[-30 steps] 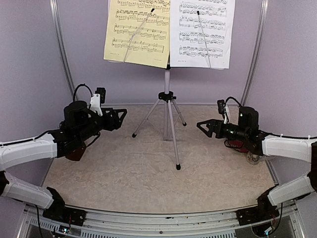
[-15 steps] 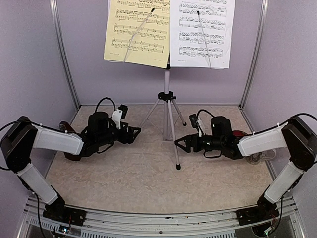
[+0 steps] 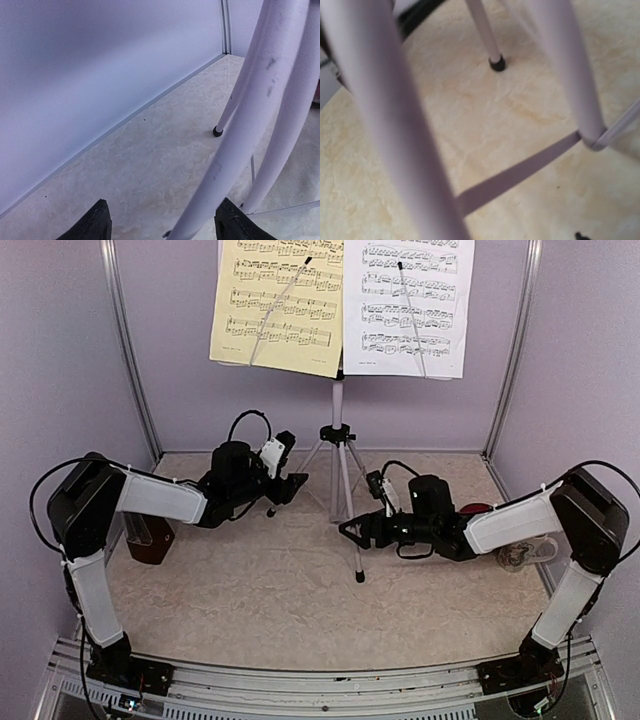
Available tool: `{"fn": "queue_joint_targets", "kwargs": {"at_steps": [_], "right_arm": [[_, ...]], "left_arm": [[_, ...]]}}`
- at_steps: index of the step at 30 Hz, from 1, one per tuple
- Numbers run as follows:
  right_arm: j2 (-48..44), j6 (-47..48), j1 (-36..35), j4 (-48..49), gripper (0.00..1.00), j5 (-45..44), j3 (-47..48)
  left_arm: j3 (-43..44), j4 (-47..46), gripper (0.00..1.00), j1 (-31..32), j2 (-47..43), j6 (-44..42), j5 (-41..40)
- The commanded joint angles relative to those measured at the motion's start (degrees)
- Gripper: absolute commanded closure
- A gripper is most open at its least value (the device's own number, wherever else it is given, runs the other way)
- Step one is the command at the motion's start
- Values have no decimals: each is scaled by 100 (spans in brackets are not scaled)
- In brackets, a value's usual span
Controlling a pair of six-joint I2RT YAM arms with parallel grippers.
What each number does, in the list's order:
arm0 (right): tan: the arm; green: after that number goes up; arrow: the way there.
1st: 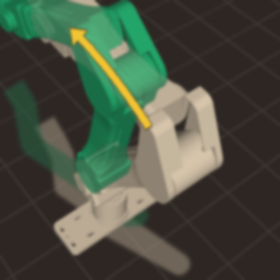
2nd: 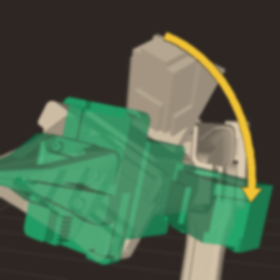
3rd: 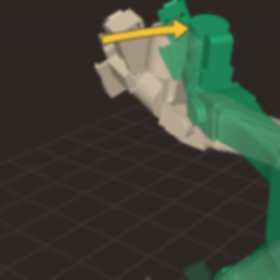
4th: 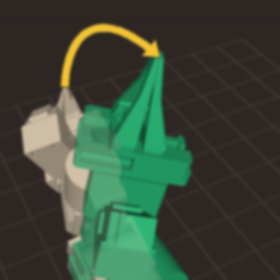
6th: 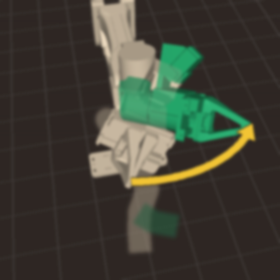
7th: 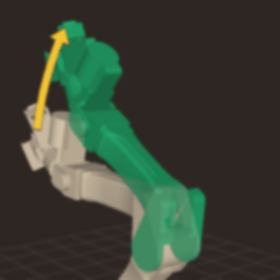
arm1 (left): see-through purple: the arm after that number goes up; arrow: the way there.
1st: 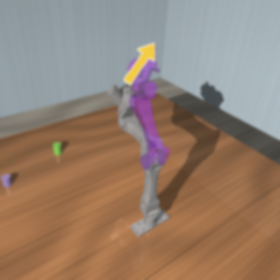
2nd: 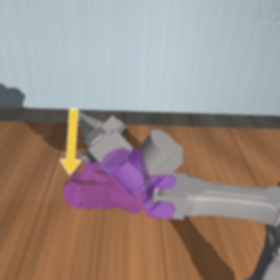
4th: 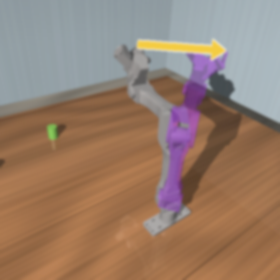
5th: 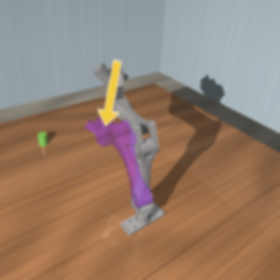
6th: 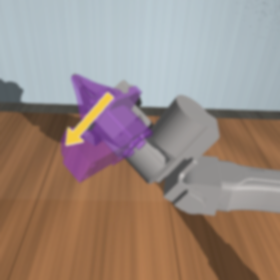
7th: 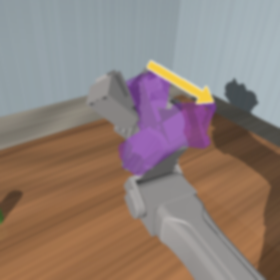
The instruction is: Set up the instrument practice props
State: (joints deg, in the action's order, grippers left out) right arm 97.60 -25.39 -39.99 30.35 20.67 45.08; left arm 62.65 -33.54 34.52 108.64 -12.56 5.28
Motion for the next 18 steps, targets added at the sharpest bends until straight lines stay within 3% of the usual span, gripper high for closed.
{"fn": "queue_joint_targets", "kwargs": {"at_steps": [1, 6, 14, 16, 18], "right_arm": [[194, -54, -187, 192, 23, -239, -194], [394, -179, -211, 204, 39, -721, -195], [304, 44, -141, -228, 88, -1273, -65], [295, 89, -61, -280, 97, -1320, -69], [294, 116, 35, -338, 100, -1416, -58]], "left_arm": [[455, 139, 35, 74, 249, -794, -277], [691, 110, 49, 131, 428, -1107, -631], [855, 198, 84, 24, 492, -1481, -983], [871, 197, 90, -5, 491, -1515, -1006], [884, 161, 94, -23, 511, -1551, -1056]]}}
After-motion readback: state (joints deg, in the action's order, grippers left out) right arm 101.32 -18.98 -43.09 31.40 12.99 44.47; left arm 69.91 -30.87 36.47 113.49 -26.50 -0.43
